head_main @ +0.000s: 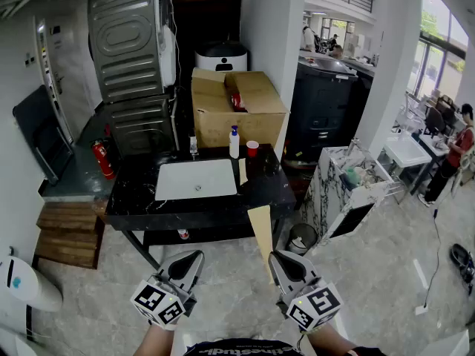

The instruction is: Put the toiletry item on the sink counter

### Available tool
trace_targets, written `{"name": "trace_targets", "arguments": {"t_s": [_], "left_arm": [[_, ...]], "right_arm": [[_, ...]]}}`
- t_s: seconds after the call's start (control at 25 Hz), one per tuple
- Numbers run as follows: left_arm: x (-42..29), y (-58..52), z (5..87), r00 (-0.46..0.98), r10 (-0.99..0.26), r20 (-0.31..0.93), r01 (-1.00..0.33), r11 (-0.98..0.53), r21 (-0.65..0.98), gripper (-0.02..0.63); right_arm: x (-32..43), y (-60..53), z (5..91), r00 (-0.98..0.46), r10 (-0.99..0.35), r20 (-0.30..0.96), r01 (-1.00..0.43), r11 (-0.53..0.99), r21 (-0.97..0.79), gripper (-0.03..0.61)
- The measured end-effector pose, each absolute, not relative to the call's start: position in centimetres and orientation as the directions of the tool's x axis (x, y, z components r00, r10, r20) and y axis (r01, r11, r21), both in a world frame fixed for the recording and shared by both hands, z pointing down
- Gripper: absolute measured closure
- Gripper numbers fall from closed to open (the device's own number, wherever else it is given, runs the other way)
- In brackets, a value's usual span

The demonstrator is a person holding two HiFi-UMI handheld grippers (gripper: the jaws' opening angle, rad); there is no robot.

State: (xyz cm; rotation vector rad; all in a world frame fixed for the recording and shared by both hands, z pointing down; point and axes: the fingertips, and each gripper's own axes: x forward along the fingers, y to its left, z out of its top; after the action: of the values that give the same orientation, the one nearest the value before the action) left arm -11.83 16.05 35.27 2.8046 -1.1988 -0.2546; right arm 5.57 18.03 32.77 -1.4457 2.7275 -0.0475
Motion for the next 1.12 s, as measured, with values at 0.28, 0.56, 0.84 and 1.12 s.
{"name": "trace_targets", "arguments": {"t_s": [0.28, 0.56, 0.84, 1.12], "left_arm": [[-11.4, 16.3, 35.2, 0.685, -0.718, -0.120, -0.705, -0.696, 0.136, 0.600], [-10.9, 16.3, 35.2, 0.687, -0.715, -0.125, -0.703, -0.699, 0.134, 0.600], [-10.5, 16.5, 35.1, 0.690, -0.713, -0.122, -0.700, -0.701, 0.138, 0.600], [-10.1, 16.4, 35.3, 0.687, -0.716, -0.124, -0.701, -0.698, 0.149, 0.601]], "right_arm": [[5.6, 18.2, 32.6, -0.561, -0.827, -0.036, -0.826, 0.563, -0.045, 0.535], [5.9, 18.4, 32.7, -0.560, -0.828, -0.039, -0.827, 0.561, -0.038, 0.535], [6.6, 18.5, 32.4, -0.549, -0.835, -0.041, -0.835, 0.550, -0.032, 0.537], [6.9, 18.5, 32.5, -0.566, -0.823, -0.051, -0.820, 0.568, -0.071, 0.537]]}}
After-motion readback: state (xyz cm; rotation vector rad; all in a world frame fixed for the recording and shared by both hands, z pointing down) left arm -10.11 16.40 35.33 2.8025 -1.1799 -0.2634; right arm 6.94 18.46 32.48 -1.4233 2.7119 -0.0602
